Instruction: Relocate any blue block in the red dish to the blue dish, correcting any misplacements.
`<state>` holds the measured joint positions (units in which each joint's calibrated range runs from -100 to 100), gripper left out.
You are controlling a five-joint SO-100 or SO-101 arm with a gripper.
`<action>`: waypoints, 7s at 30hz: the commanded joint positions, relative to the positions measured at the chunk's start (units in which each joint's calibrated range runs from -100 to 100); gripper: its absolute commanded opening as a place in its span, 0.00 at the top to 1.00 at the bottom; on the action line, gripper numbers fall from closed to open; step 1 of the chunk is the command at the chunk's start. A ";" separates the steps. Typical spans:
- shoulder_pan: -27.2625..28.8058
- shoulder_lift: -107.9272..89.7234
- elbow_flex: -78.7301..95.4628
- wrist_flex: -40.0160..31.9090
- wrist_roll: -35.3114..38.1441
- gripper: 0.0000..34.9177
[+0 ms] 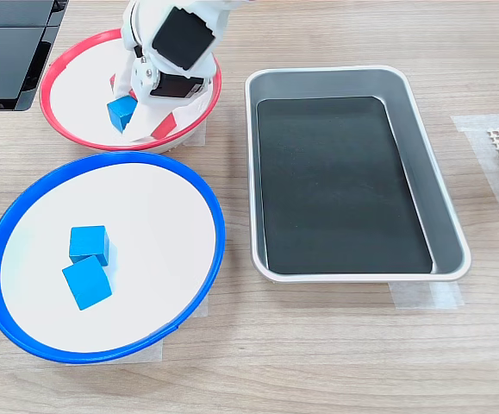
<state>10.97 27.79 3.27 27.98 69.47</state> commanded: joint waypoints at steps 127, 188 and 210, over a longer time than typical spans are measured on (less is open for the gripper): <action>-23.54 -10.95 -6.95 28.77 -38.34 0.99; -19.02 -34.83 9.89 21.01 -46.35 0.99; -6.41 -102.89 81.89 10.03 -62.08 0.99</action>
<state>3.81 -66.92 80.49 35.64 9.30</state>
